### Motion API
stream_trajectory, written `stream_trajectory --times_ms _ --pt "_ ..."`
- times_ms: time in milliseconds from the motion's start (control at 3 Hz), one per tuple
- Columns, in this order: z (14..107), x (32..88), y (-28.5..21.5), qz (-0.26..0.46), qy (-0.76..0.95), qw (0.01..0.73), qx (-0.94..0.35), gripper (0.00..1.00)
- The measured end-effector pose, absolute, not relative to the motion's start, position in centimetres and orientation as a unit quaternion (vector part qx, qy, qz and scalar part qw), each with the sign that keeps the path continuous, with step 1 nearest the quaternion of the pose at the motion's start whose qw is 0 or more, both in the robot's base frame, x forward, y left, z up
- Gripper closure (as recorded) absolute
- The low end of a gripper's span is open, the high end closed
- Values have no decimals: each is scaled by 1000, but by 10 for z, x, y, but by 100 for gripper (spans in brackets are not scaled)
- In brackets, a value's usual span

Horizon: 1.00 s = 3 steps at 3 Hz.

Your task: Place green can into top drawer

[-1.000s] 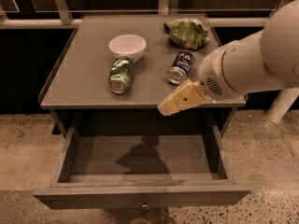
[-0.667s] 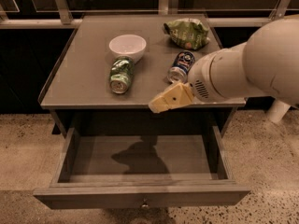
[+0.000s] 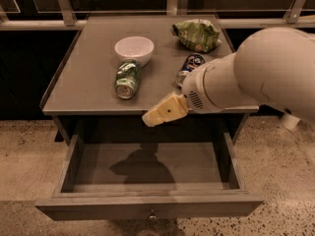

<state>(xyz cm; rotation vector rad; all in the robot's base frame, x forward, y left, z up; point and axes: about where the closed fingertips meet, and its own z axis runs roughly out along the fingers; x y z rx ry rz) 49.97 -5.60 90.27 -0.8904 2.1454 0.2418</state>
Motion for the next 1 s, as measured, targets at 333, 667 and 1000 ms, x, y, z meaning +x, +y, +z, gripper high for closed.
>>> stream_trajectory --times_ms 333,667,1000 --pt "888 496 -18 132 835 375 -380 0" --pt "882 501 15 152 822 373 -403 0" --pt "881 501 15 153 822 373 -403 0"
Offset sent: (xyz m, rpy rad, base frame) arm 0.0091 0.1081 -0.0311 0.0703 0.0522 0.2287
